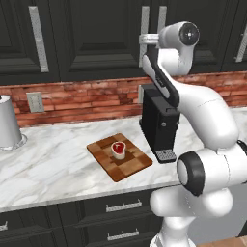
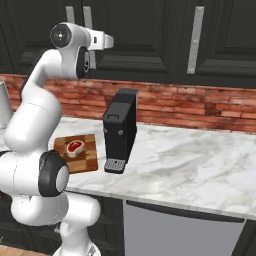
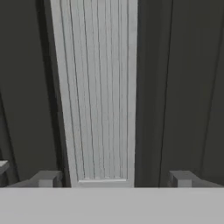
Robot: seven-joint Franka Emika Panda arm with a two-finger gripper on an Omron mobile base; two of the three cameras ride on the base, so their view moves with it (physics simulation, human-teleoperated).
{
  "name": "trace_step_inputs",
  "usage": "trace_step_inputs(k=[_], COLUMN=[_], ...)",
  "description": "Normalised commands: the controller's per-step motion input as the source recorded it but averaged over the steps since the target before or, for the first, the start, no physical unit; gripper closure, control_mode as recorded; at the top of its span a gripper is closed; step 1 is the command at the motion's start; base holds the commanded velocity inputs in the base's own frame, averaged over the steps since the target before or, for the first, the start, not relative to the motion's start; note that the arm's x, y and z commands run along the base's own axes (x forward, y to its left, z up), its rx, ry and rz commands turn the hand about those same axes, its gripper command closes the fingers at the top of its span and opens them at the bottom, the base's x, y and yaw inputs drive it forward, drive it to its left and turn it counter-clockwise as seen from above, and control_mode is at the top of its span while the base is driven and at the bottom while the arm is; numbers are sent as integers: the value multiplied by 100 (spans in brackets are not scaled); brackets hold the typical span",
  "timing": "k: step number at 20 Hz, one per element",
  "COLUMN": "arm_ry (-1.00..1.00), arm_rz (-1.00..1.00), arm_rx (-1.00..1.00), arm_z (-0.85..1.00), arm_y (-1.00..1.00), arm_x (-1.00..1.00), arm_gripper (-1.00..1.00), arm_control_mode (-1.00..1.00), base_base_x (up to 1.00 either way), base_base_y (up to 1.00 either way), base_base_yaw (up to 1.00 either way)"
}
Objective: Open the cabinet, retrieve the rolling pin, and place it next to the meat on the cutting board to prepare for tenderizing.
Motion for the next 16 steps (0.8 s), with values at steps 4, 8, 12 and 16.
trace_step_inputs(k=[4, 8, 12, 16], arm_ry=[8, 5, 0, 2], arm_rz=[0, 1, 4, 2], arm_rx=[0, -1, -1, 0], arm_z=[-2, 0, -2, 0], arm_y=[13, 26, 28, 12], arm_x=[56, 13, 4, 32], arm_gripper=[100, 100, 100, 100], arm_control_mode=[-100, -100, -100, -100], base_base_x=[0, 0, 0, 0], base_base_y=[0, 0, 0, 0], base_base_yaw=[0, 0, 0, 0])
